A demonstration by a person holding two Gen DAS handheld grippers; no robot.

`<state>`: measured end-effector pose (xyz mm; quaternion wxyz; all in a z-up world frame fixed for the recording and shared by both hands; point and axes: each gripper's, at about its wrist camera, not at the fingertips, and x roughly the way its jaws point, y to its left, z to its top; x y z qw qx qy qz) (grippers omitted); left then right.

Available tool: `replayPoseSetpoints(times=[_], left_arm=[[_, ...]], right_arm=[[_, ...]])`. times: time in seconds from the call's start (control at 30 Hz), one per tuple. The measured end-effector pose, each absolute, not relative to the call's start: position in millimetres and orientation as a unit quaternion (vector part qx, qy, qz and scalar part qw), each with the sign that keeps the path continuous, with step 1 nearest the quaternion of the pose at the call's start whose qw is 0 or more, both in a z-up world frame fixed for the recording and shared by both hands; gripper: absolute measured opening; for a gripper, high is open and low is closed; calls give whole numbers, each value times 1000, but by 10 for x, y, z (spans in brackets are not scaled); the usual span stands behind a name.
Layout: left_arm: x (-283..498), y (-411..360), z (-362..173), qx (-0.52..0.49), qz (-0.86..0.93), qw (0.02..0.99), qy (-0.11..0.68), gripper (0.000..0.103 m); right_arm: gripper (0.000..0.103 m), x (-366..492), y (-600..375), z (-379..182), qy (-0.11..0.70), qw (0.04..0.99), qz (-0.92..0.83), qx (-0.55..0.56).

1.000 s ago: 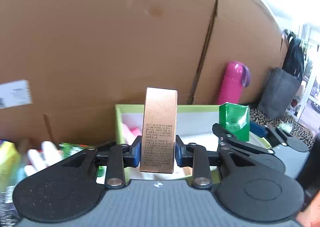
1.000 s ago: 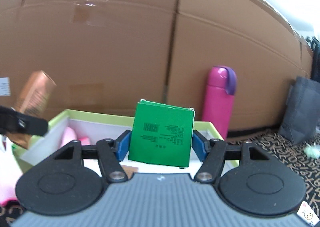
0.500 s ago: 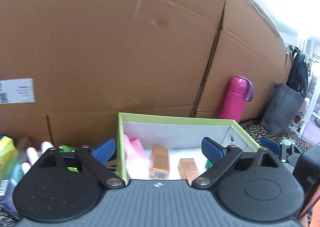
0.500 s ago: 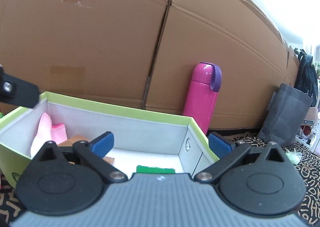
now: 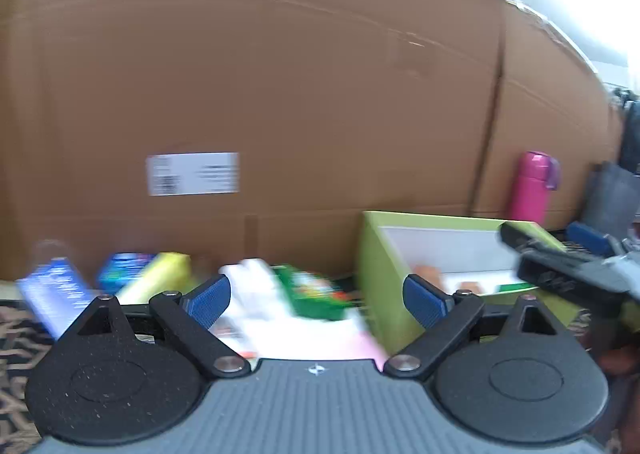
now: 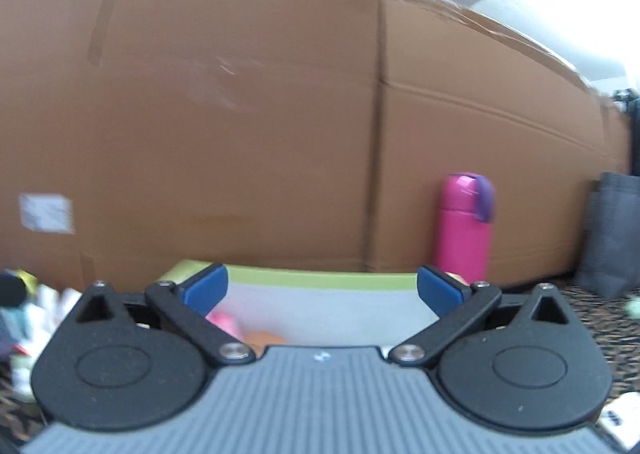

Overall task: Organize objects
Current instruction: 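Carry both boxes into the lime-green box and open both tools, then grasp the white-yellow box with left tool while right tool grasps silver strip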

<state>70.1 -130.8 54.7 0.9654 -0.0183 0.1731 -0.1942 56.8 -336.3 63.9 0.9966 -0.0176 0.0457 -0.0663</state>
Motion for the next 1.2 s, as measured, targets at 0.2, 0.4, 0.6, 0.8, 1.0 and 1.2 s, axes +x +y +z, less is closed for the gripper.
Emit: replayPoseSetpoints(times=[0.2, 0.4, 0.6, 0.8, 1.0, 1.2], left_arm=[[724, -762, 400, -15, -110, 983, 148, 96], [990, -343, 302, -49, -67, 979, 184, 92], [1152, -203, 191, -86, -75, 966, 232, 73], [1188, -250, 158, -82, -90, 963, 239, 69], [1275, -229, 102, -85, -117, 951, 273, 27], [1111, -272, 208, -89, -147, 934, 313, 19]], right_arm=[[103, 370, -2941, 608, 19, 999, 30, -37], [103, 307, -2364, 588, 76, 985, 150, -42], [84, 404, -1744, 351, 155, 959, 205, -123], [65, 695, -1449, 311, 199, 948, 229, -95], [28, 857, -1429, 234, 226, 945, 229, -62], [22, 531, -1738, 321, 197, 951, 224, -82]])
